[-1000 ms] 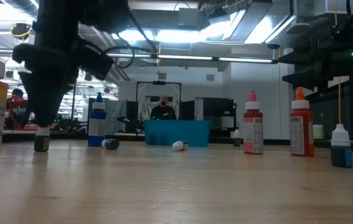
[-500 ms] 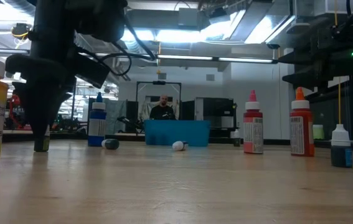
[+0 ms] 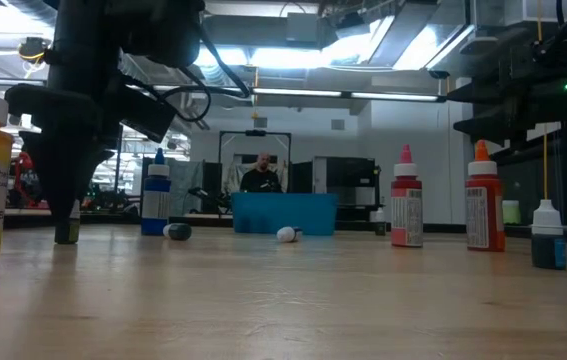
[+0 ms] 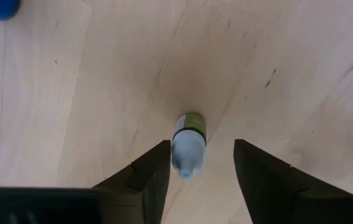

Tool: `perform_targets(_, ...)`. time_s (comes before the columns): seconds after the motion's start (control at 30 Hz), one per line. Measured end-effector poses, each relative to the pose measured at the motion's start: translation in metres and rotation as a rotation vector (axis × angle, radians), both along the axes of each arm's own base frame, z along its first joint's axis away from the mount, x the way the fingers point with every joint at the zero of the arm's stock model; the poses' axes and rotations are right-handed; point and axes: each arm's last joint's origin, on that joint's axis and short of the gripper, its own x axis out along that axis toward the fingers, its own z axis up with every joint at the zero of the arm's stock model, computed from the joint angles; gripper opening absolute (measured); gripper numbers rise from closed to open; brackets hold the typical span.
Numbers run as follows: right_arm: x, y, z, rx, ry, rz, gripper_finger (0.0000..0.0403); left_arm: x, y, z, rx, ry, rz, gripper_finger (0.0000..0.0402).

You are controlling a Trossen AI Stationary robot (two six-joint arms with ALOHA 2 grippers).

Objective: Pick & Place food coloring
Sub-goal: Put the small green food coloring bottle into the blue bin

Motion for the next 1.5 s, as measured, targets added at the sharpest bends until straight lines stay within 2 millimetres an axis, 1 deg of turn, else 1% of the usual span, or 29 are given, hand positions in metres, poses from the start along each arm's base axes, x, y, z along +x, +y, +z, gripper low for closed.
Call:
perform_targets(0.2,0.0,0.0,0.0,0.0,0.0,0.0,0.0392,0.0,0.0,0.0,0.013,-0.003,-0.001,0.0144)
perform_targets(0.53,0.0,0.0,0.0,0.0,0.0,0.0,0.0392,0.0,0.0,0.0,0.011,-0.001,-0.028,0.012)
perform_targets(0.87,0.0,0.0,0.0,0.0,0.0,0.0,0.0392,0.0,0.0,0.0,-0.002,0.006,-0.06,0.0069)
perform_targets(0.97,0.0,0.0,0.0,0.0,0.0,0.0,0.0392,-0.002,-0.001,0.002,0.004,0.027,-0.069,0.0064)
perform_targets(1.03,0.0,0.0,0.0,0.0,0.0,0.0,0.0392,0.001,-0.002,0.005,0.001,0.016,-0.081,0.0064)
perform_targets(1.13,0.0,0.0,0.0,0.0,0.0,0.0,0.0392,0.001,-0.002,0.015,-0.002,0.001,-0.094,0.0064)
perform_targets(1.2,0.0,0.0,0.0,0.0,0.0,0.0,0.0392,0.002,-0.001,0.027,0.017,-0.019,-0.093,0.0063)
perform_targets(1.33,0.0,0.0,0.0,0.0,0.0,0.0,0.0392,0.006,0.004,0.055,0.087,-0.065,-0.096,0.0063)
perform_targets(1.5,0.0,0.0,0.0,0.0,0.0,0.0,0.0392,0.011,0.018,0.09,0.14,-0.075,-0.057,0.0062)
